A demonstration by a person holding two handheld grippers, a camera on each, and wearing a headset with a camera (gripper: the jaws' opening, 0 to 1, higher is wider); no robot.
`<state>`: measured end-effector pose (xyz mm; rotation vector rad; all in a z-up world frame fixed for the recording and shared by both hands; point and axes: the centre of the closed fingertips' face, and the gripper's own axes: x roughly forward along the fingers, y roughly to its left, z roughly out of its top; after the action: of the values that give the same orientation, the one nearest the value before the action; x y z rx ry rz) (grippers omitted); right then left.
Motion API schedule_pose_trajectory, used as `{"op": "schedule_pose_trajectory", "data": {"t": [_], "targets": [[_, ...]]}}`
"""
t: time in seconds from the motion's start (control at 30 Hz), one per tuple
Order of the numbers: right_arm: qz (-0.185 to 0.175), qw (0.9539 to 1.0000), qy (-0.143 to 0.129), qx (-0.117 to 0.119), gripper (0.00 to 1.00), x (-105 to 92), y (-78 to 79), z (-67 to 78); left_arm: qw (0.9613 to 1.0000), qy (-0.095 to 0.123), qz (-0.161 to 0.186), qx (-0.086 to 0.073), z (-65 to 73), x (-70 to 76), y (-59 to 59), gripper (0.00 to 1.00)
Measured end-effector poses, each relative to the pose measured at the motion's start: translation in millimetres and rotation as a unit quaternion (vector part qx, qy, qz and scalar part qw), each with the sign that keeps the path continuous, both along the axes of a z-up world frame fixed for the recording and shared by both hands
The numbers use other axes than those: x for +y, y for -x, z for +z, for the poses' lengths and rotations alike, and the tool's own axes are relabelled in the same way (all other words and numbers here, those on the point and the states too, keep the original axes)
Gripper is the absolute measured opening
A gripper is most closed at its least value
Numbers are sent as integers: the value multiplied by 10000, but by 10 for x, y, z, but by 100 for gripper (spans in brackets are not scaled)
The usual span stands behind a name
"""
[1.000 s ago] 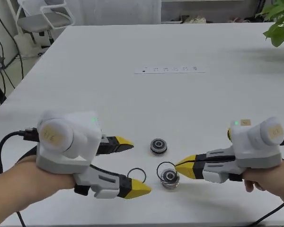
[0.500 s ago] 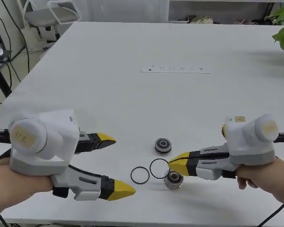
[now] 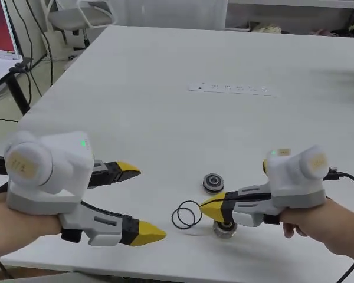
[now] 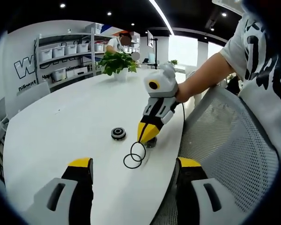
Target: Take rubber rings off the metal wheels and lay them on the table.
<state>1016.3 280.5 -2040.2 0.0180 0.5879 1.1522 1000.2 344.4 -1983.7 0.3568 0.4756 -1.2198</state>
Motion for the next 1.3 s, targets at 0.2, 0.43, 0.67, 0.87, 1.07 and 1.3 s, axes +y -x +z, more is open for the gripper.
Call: {"op": "schedule_pose_trajectory", "data": {"t": [0.2,0.43,0.67,0.87,1.07,1.3], "targets": [[-46,9999,-88,112,0,59,-31,-14,9999,9,109,42,-21,63,-17,69],[-68,9998,-17,162,0,69,-52,-87,9999,-2,139,48,-28,87,-19,69],[-103,9996,53,238,0,61,-60,-155,9999,-22,141,63,-43,97,-22,69],[-113,9996,91,256,0,60,-58,-177,9999,-37,151,76,-52,102,-24,69],[-146,9995,105,272,0,62,-77,-198,9998,-52,144,87,-60,100,-19,69],[-157,9994,143,280,0,73,-81,-221,9998,-65,171,117,-82,109,-20,69]]}}
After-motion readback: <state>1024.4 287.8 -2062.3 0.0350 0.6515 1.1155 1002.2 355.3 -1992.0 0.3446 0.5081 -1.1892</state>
